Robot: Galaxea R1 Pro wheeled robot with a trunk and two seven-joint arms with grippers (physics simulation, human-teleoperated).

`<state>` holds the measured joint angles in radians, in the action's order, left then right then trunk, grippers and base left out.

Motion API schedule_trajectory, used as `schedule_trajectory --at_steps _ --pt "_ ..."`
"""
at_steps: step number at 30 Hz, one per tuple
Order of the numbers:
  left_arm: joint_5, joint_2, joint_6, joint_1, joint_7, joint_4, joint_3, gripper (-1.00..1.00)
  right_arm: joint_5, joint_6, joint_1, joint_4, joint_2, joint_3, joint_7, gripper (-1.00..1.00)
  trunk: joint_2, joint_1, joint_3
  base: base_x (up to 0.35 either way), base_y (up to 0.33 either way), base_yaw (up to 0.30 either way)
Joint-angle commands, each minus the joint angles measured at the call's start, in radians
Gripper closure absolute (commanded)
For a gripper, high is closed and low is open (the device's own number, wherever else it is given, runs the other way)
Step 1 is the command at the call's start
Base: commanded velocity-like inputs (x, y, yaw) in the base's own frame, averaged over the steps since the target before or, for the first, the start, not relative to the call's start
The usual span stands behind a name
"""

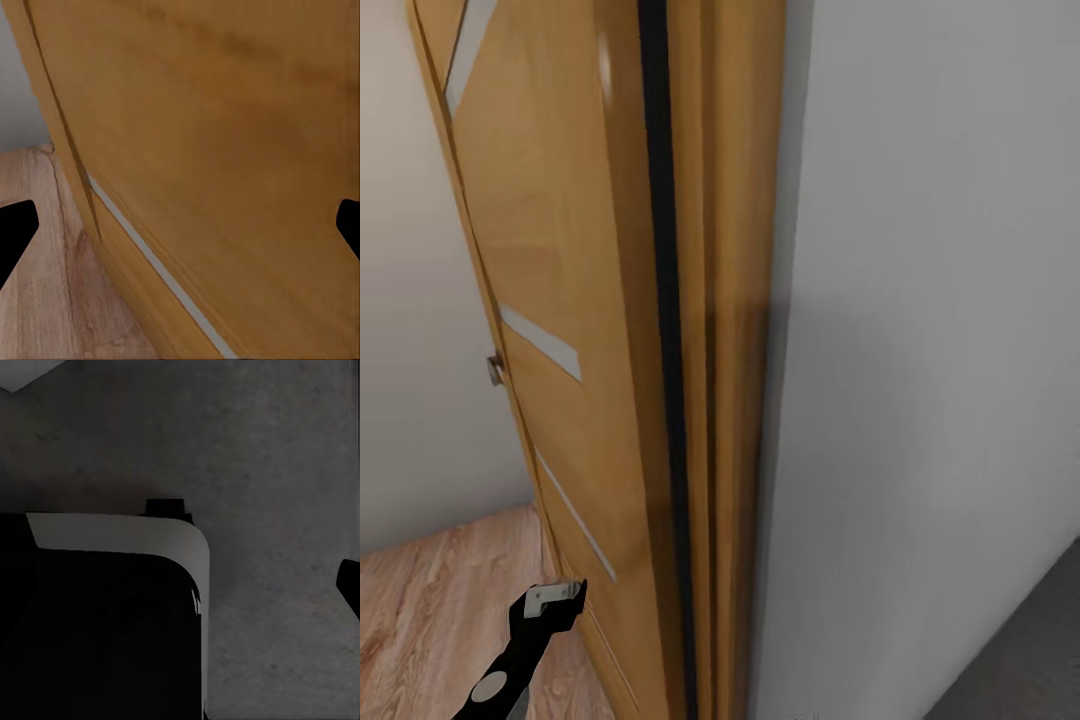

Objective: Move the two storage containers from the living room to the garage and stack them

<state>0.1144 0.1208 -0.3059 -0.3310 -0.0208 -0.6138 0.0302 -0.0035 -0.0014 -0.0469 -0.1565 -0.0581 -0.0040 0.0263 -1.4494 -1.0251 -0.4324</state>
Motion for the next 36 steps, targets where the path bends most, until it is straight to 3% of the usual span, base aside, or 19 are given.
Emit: schedule_trajectory --at_steps 1,9,36 --pt "0.010 0.000 -0.002 0.000 -0.002 0.000 -0.001 -1.00 0.000 0.000 -0.001 0.000 0.000 -0.001 0.003 -1.00 -0.001 0.000 0.000 0.000 0.000 -0.241" --pt "0.010 0.000 -0.002 0.000 -0.002 0.000 -0.001 -1.00 0.000 0.000 -0.001 0.000 0.000 -0.001 0.002 -1.00 -0.001 0.000 0.002 0.002 0.000 -0.150" --pt "0.010 0.000 -0.002 0.000 -0.002 0.000 -0.001 -1.00 0.000 0.000 -0.001 0.000 0.000 -0.001 0.001 -1.00 -0.001 0.000 0.003 0.075 0.023 -0.005"
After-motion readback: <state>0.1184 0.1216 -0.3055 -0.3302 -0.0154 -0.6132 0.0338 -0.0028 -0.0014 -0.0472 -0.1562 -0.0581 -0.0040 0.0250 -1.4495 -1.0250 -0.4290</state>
